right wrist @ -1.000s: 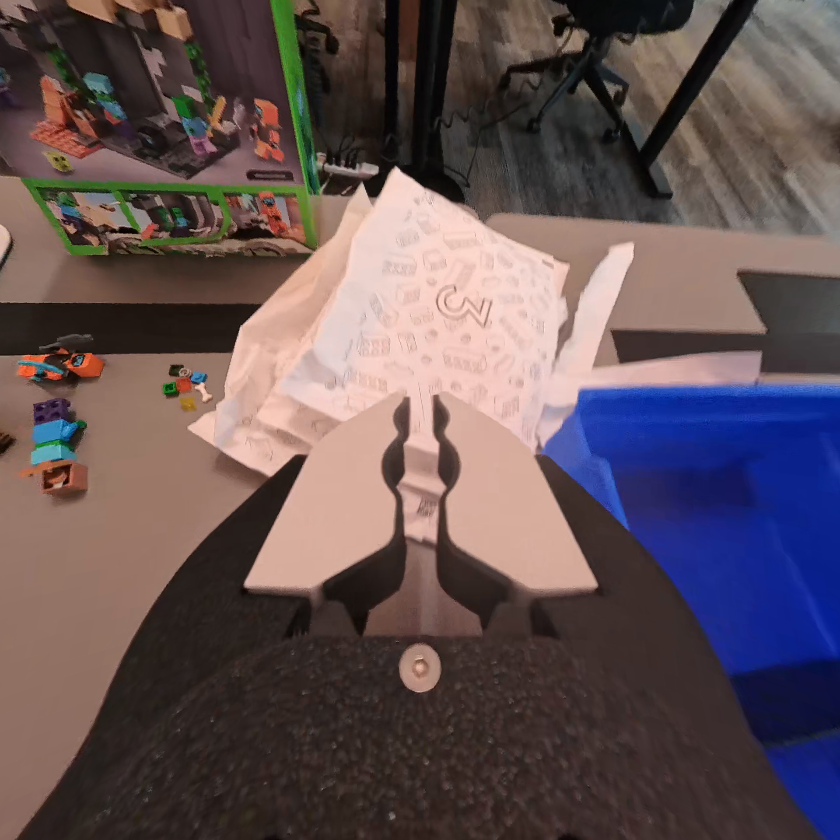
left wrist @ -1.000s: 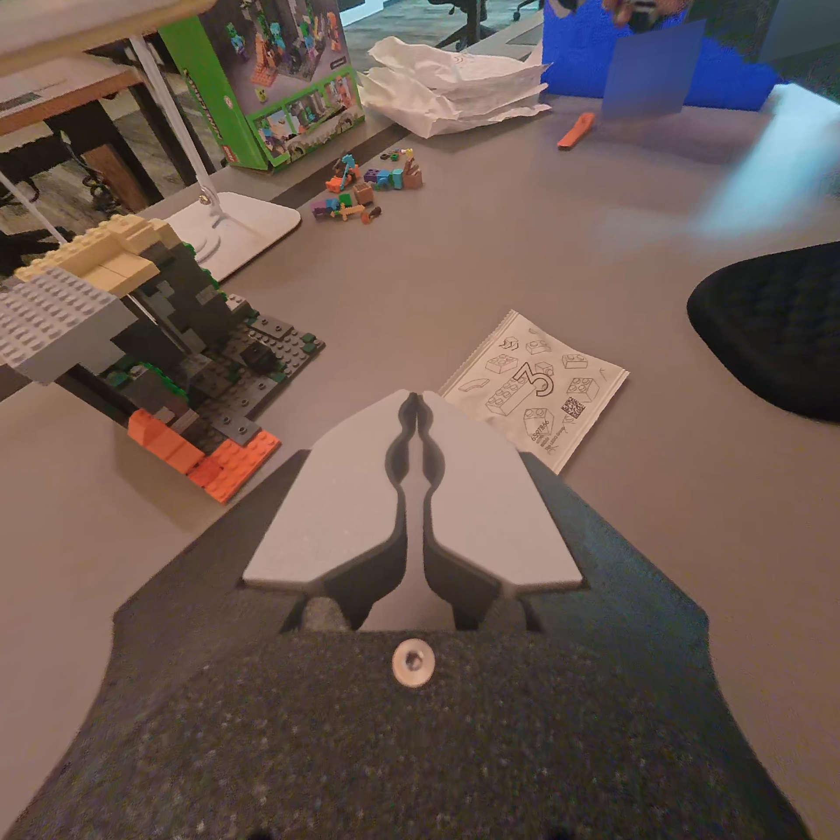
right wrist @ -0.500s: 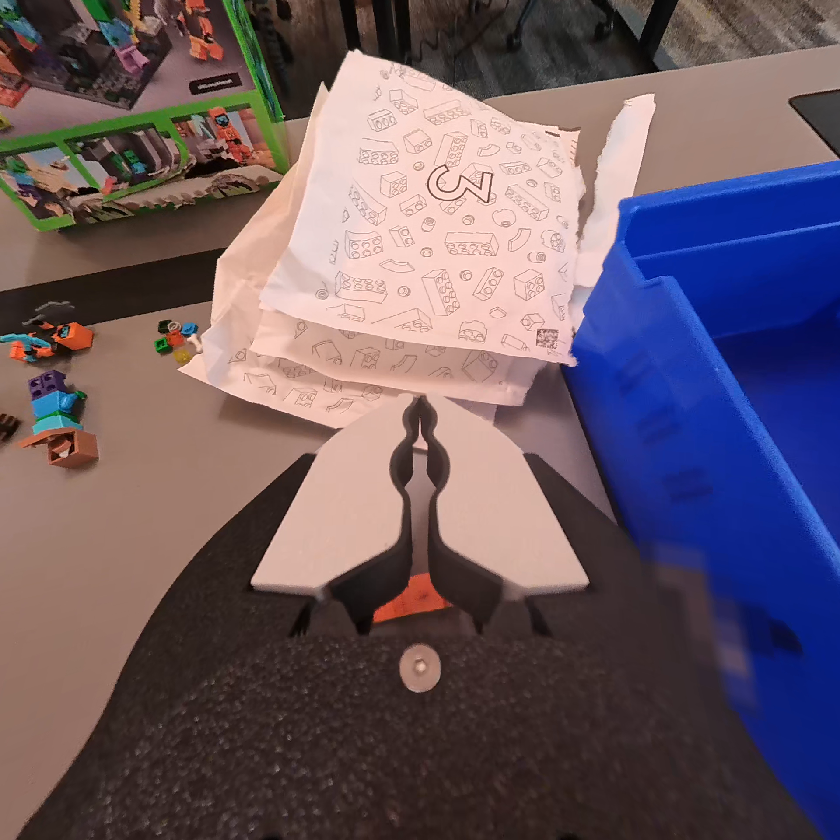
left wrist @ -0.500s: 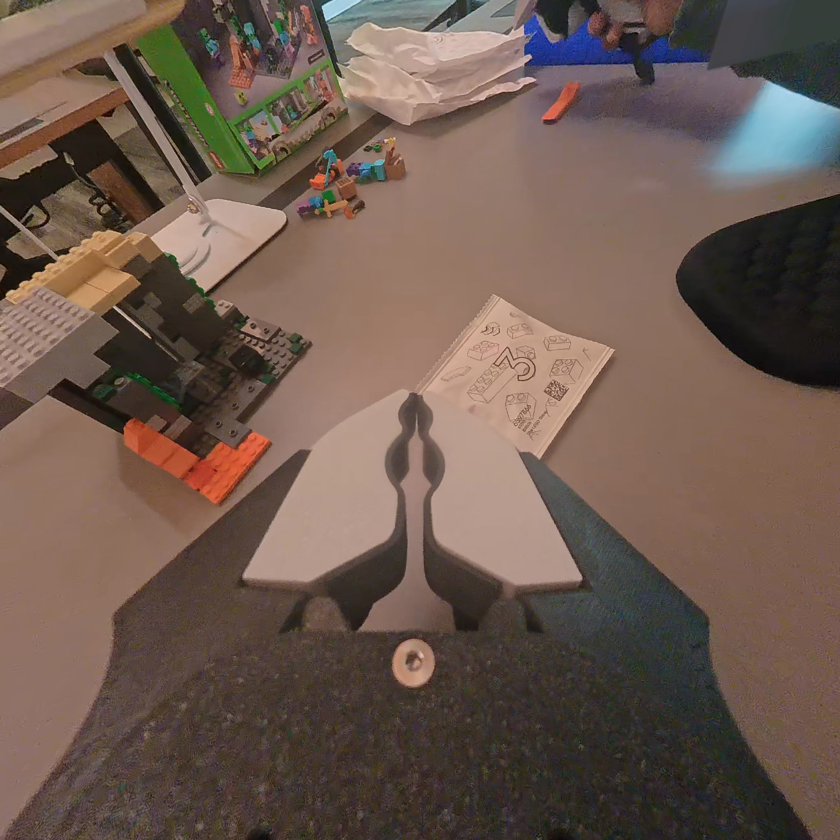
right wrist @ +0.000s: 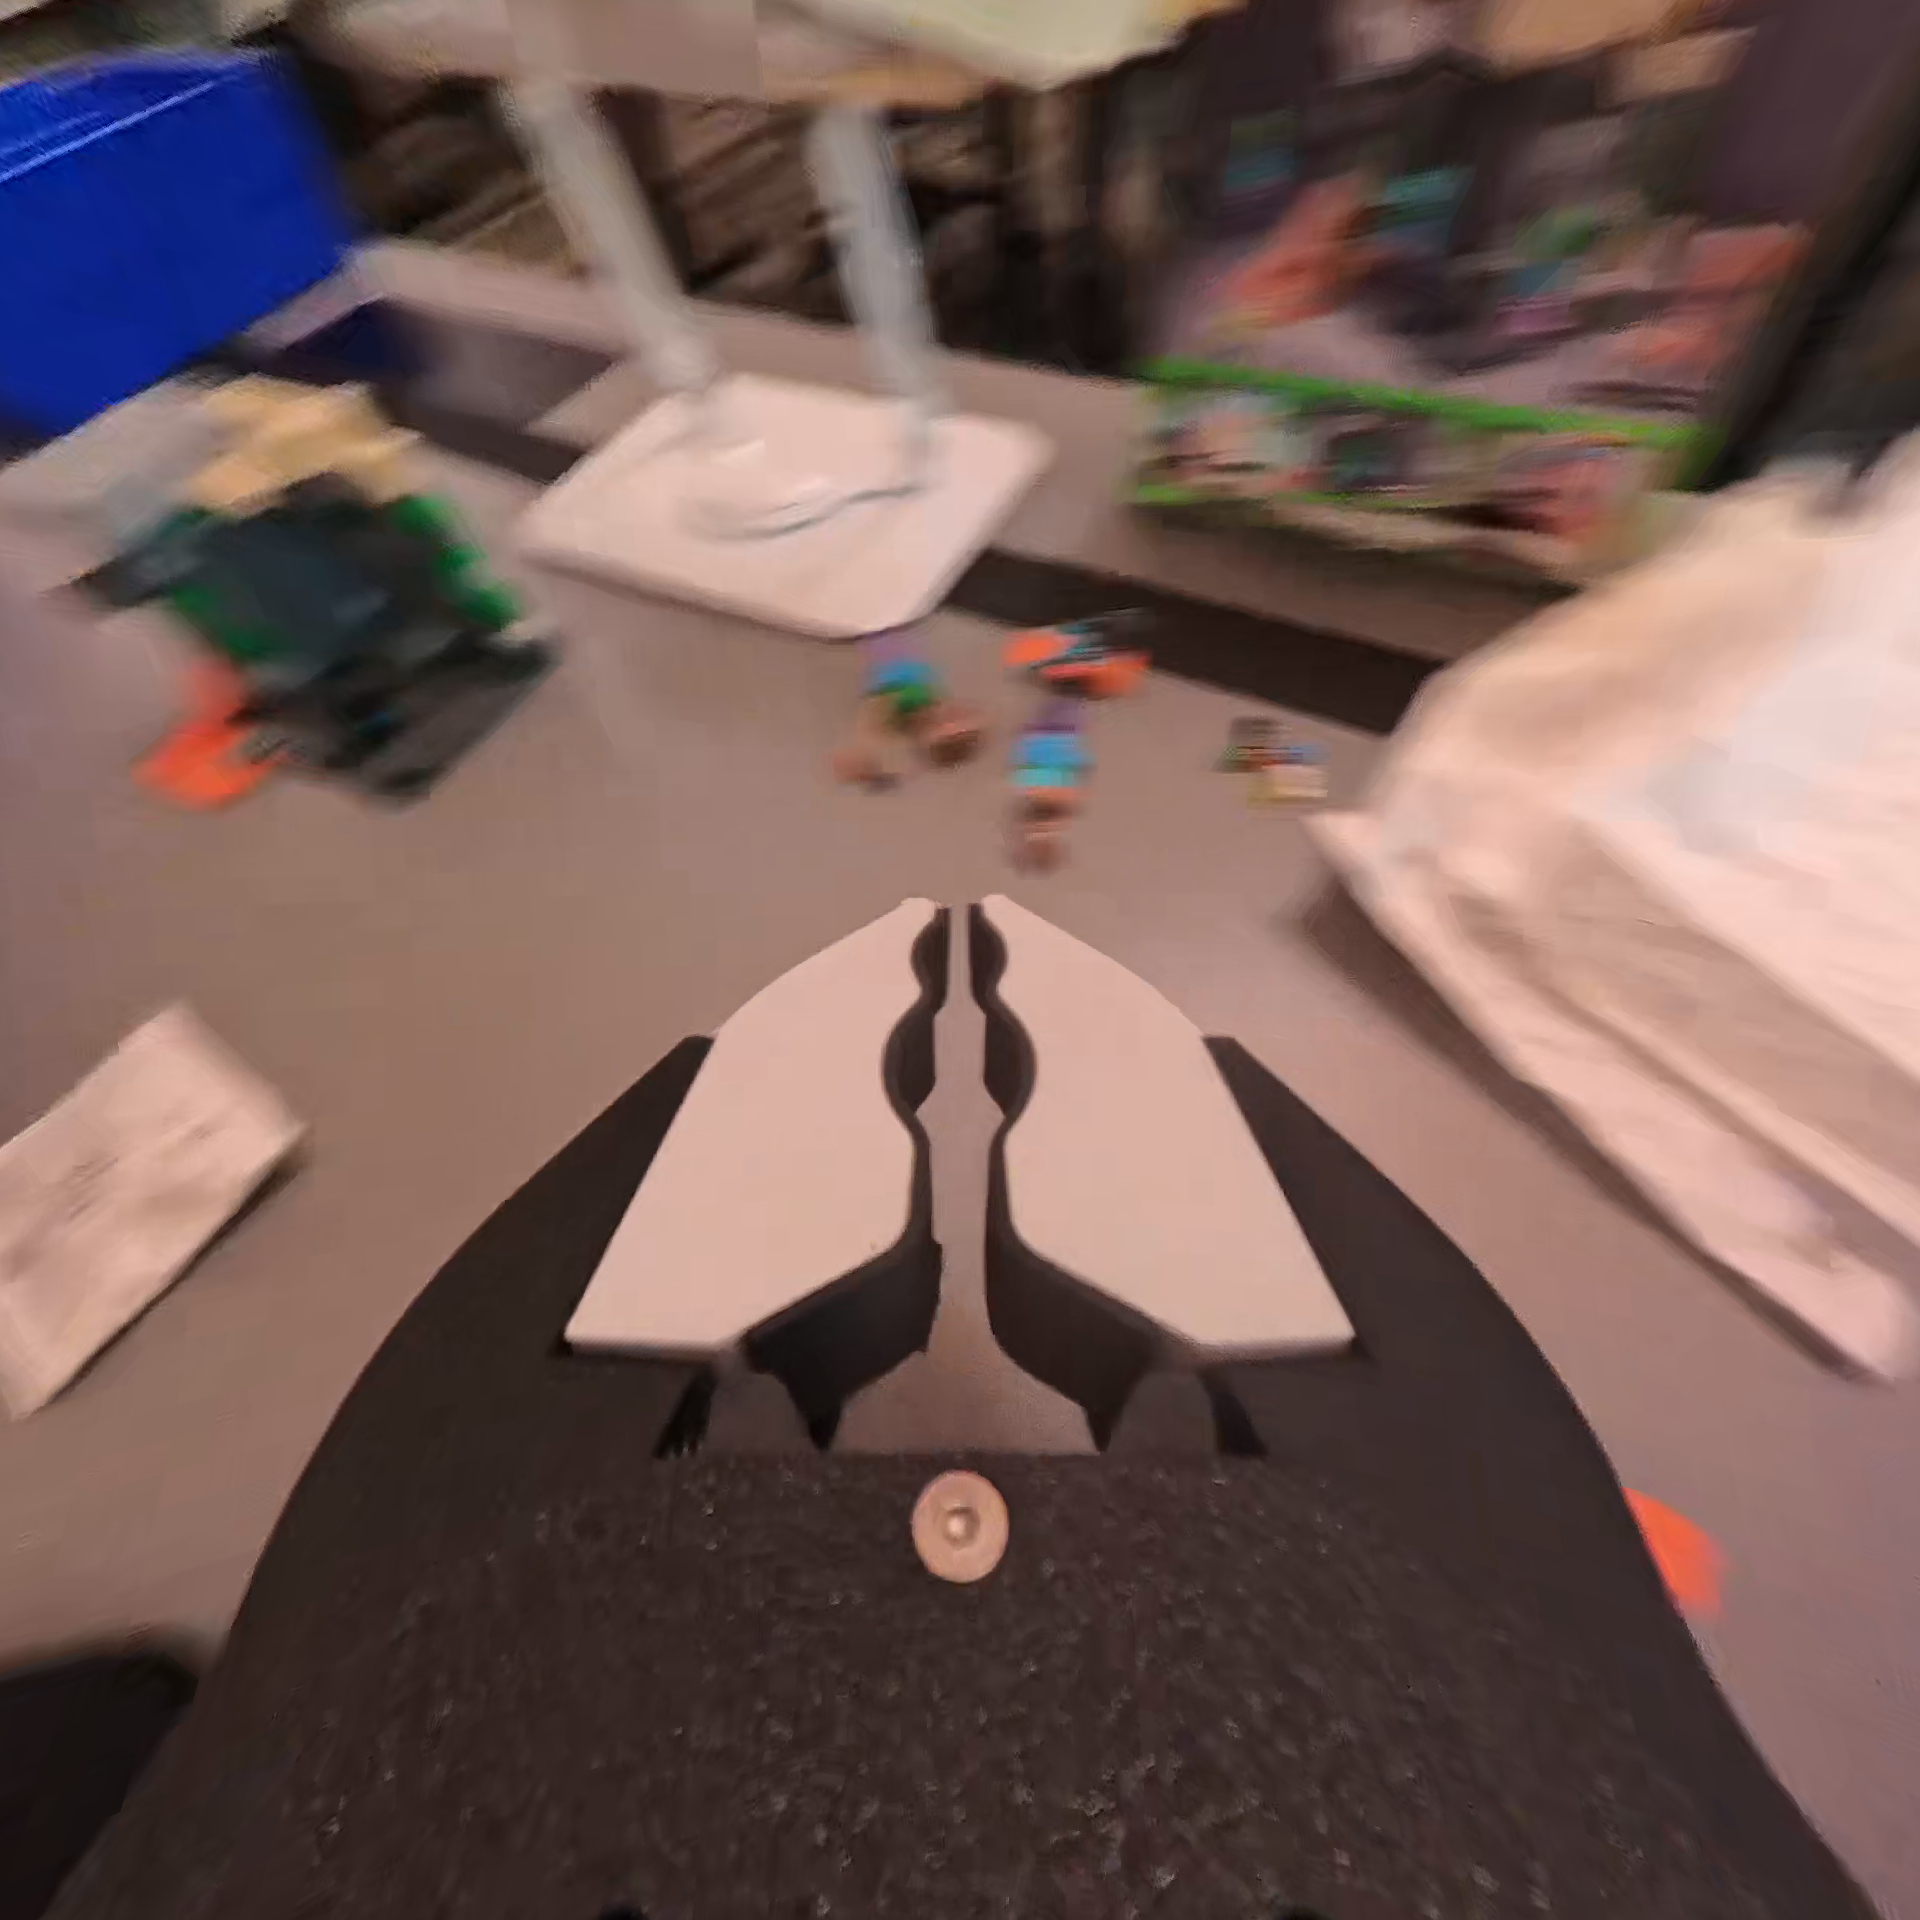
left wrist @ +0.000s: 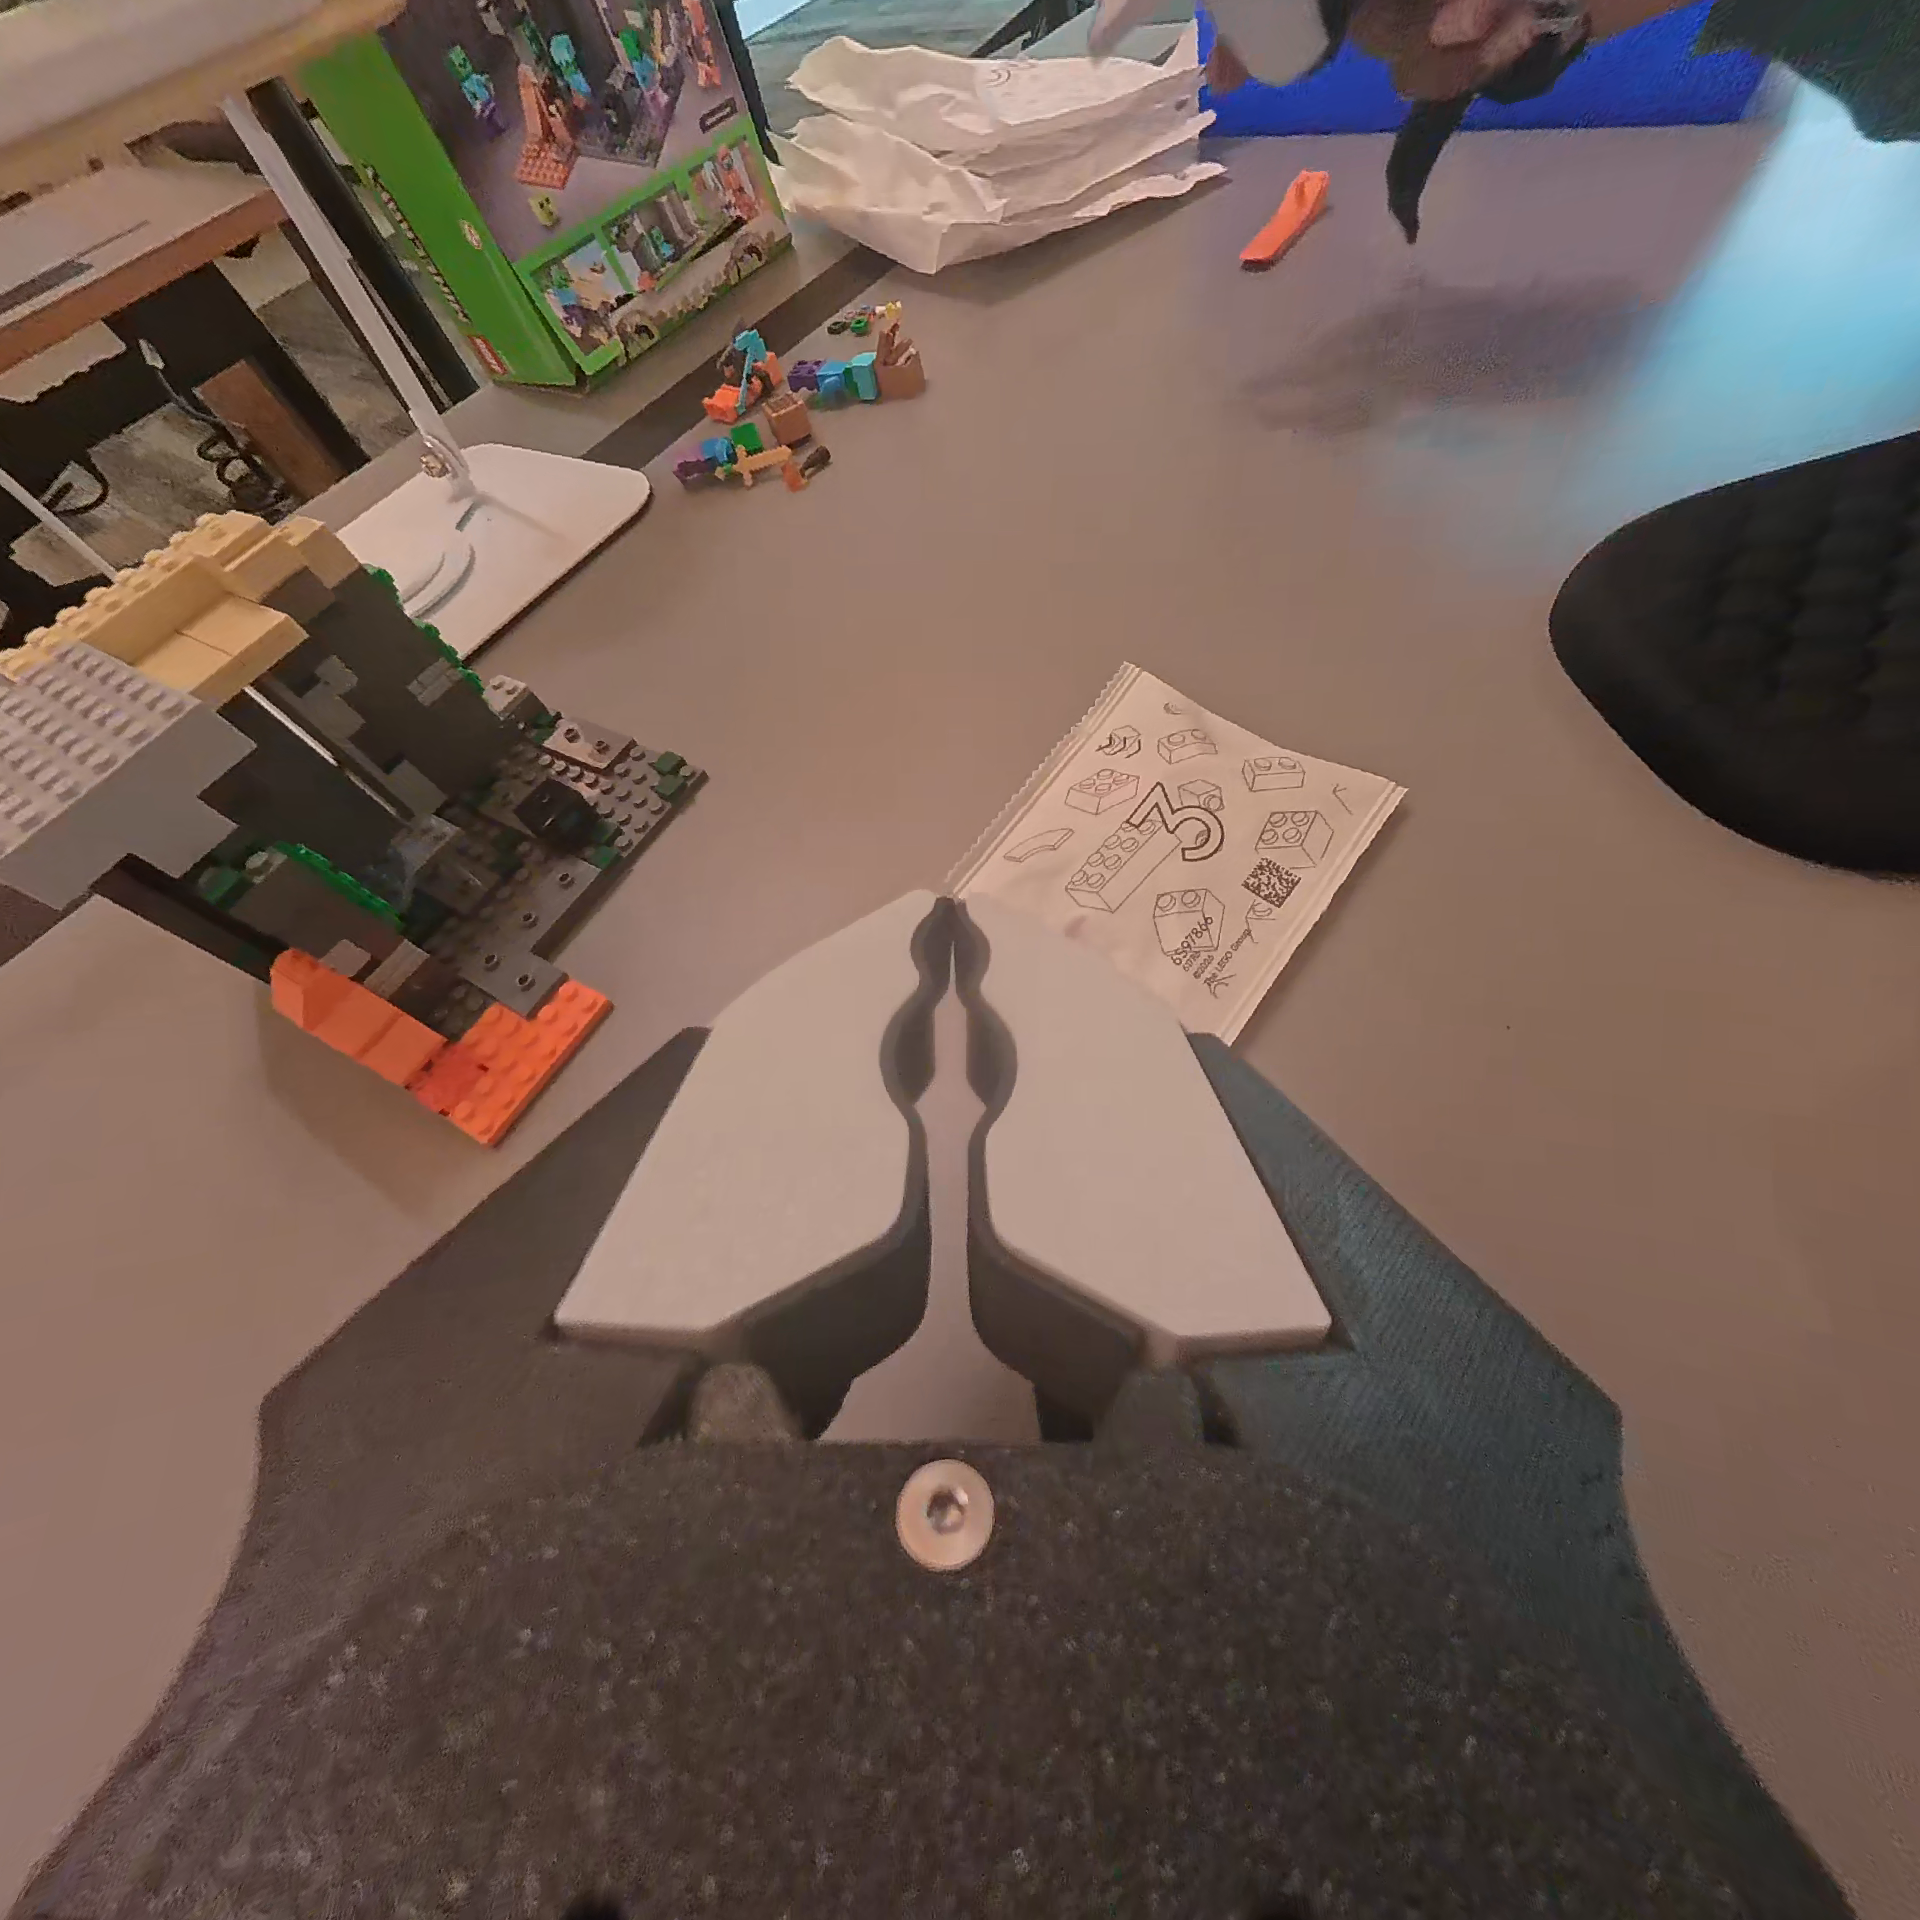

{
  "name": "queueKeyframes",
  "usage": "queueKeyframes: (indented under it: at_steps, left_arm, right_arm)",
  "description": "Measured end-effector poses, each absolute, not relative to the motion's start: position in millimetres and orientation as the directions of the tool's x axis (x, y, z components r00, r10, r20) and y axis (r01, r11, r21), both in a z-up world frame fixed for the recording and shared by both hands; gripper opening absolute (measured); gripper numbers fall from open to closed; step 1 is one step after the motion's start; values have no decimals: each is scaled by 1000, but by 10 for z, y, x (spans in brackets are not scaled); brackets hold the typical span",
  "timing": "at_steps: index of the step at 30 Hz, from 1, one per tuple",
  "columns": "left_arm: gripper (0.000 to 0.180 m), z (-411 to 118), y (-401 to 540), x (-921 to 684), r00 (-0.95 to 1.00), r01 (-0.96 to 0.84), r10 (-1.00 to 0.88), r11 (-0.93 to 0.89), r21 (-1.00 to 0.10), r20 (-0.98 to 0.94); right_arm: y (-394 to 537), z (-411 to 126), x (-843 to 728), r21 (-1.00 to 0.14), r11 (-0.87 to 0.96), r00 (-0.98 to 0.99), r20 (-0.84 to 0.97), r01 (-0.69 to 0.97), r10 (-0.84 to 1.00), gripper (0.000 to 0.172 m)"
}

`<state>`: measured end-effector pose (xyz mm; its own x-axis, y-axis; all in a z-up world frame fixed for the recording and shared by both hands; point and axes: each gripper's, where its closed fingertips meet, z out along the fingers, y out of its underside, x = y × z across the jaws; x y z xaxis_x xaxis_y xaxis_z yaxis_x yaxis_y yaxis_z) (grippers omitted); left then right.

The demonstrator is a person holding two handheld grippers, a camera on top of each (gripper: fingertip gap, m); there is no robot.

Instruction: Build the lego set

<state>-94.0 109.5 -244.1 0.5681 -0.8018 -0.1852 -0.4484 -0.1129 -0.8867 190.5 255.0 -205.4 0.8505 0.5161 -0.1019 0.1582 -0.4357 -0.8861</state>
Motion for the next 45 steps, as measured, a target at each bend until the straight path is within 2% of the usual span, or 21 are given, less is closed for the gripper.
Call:
queueKeyframes:
  at_steps: [1,5,9,12,15,18,20,21,23,25,27,29,31,36,38,39,40,42,43,45]
  left_arm:
    - [0,-2452,1096,-941,567,-452,-802,-114,-885,-186]
    - [0,-2463,1097,-945,567,-456,-802,-113,-883,-190]
    - [0,-2467,1096,-951,568,-450,-803,-118,-885,-181]
    - [0,-2476,1087,-944,563,-450,-807,-119,-885,-177]
    - [0,-2483,1072,-931,553,-450,-815,-115,-885,-175]
    - [0,-2473,1057,-913,543,-437,-825,-117,-892,-158]
    - [0,-2469,1045,-903,535,-428,-832,-120,-896,-144]
    - [0,-2465,1037,-895,530,-424,-837,-120,-898,-139]
    - [7,-2443,1000,-846,504,-406,-856,-121,-906,-112]
    - [17,-2414,931,-765,453,-384,-890,-135,-913,-59]
    - [21,-2338,920,-723,425,-362,-904,-132,-923,-38]
    - [22,-2223,918,-681,397,-341,-917,-110,-934,-37]
    - [27,-2130,877,-595,341,-338,-940,-99,-936,-23]
    - [36,-2055,751,-269,202,-392,-979,-115,-913,36]
    - [35,-2122,767,-172,189,-438,-982,-112,-892,30]
    - [29,-2173,779,-134,186,-463,-982,-109,-880,23]
    - [14,-2227,773,-103,176,-488,-984,-103,-867,18]
    - [11,-2241,798,-66,175,-486,-984,-76,-871,-12]
    - [9,-2204,801,-64,172,-459,-985,-67,-886,-14]
    - [6,-2073,829,-99,181,-346,-983,-95,-934,33]
  right_arm:
    - [2393,-2100,1608,-871,-441,780,-119,215,614,11]
    - [1817,-2352,700,-821,-437,532,-200,367,823,19]
    - [1487,-2641,230,-736,-503,396,-340,453,853,32]
    - [1386,-2816,98,-664,-535,349,-405,523,845,35]
    - [1301,-2949,24,-606,-531,315,-432,592,845,34]
    - [1307,-3002,-15,-579,-511,303,-421,636,855,23]
    - [1272,-3032,-25,-560,-481,274,-415,675,868,7]
    - [1253,-3036,-39,-565,-459,251,-408,685,878,1]
    - [1221,-2997,-76,-601,-400,195,-378,692,905,0]
    - [1179,-2865,-107,-659,-282,110,-291,697,951,0]
    - [1126,-2649,-103,-671,-167,33,-208,723,978,0]
    - [1080,-2396,-49,-630,-37,-50,-121,776,991,0]
    - [1043,-2178,20,-539,74,-123,-56,839,991,0]
    - [977,-1902,16,-339,229,-242,4,912,970,0]
    - [920,-1887,-23,-293,264,-275,3,919,961,0]
    - [888,-1882,-56,-284,277,-288,3,918,958,0]
    - [859,-1875,-97,-285,288,-298,9,914,955,0]
    - [829,-1861,-151,-299,299,-304,32,906,952,0]
    - [845,-1839,-177,-330,301,-298,61,895,953,0]
    - [891,-1718,-224,-462,263,-244,101,847,964,3]
